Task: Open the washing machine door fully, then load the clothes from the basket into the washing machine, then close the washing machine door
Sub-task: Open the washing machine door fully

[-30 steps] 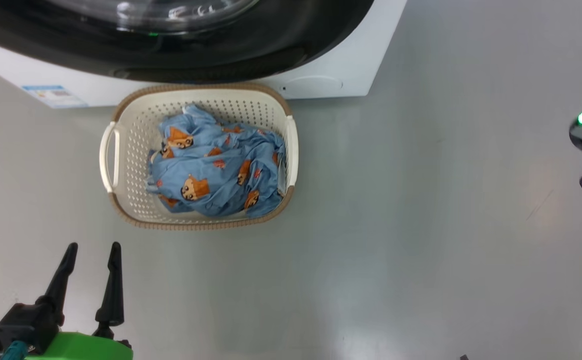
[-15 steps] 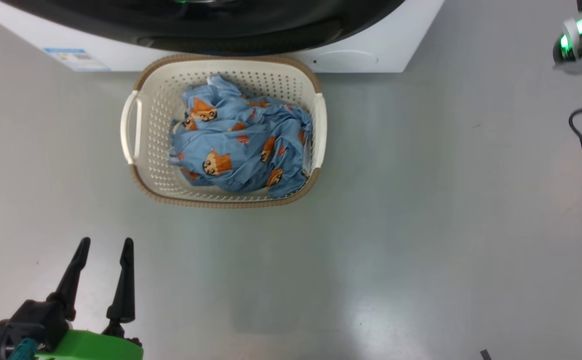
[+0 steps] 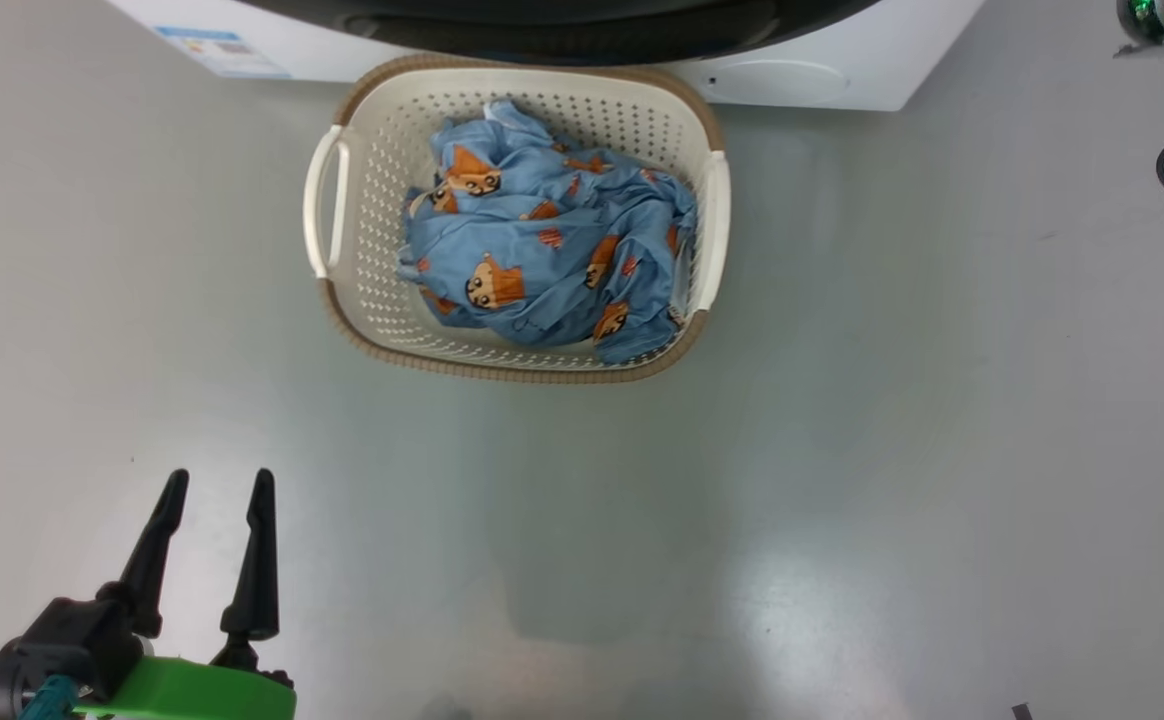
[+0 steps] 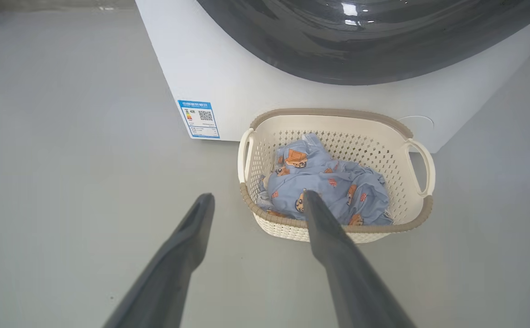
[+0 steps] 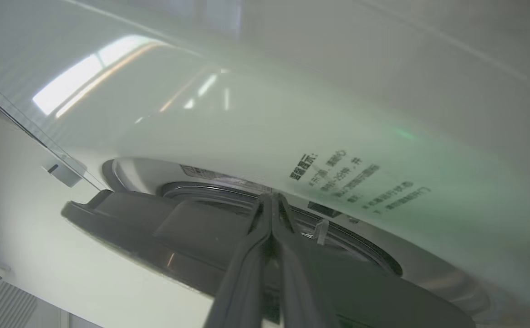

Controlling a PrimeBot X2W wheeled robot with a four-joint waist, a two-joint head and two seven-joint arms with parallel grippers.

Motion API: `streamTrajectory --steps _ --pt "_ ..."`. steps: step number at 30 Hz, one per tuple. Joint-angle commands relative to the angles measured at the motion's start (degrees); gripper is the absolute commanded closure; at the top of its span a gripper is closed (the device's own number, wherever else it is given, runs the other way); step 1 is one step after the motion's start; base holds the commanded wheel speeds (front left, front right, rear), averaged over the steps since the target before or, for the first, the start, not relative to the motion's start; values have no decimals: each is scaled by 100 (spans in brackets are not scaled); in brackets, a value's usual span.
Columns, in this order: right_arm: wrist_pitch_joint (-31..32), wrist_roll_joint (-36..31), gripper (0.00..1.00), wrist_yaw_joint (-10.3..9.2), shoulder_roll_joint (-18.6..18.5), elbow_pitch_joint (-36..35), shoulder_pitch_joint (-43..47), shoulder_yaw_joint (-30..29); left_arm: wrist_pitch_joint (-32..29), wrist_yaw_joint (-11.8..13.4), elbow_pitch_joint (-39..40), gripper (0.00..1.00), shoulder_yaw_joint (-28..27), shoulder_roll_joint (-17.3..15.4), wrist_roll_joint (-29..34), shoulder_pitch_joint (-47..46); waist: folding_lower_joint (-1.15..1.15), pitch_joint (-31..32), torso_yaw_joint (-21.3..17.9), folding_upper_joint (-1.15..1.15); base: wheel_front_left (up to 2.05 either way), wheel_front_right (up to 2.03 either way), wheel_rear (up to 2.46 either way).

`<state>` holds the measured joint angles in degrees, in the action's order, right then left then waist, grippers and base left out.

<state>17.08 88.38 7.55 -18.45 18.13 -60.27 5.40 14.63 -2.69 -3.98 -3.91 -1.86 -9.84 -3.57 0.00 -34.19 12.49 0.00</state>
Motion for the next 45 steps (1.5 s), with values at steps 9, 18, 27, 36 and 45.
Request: streamTrajectory --steps 9,18,27,36,45 --pt "177 28 100 -6 -30 -119 -360 293 37 148 75 0 -124 -101 -186 172 0 -181 248 0 0 0 0" --pt "358 93 100 -6 -39 -19 -589 467 37 214 -23 0 -15 -101 -261 321 0 -247 277 0 0 0 0" --pt "920 378 100 -6 142 -15 -644 644 37 264 -40 0 -36 -101 -223 300 0 -209 187 0 0 0 0" --pt "1412 440 100 -6 306 -56 -516 662 37 230 -25 0 -195 -101 -115 325 0 -100 -37 0 0 0 0" --pt "1901 334 100 -6 531 -222 -107 1057 37 191 -42 0 -363 -101 -43 298 0 89 -249 0 0 0 0"
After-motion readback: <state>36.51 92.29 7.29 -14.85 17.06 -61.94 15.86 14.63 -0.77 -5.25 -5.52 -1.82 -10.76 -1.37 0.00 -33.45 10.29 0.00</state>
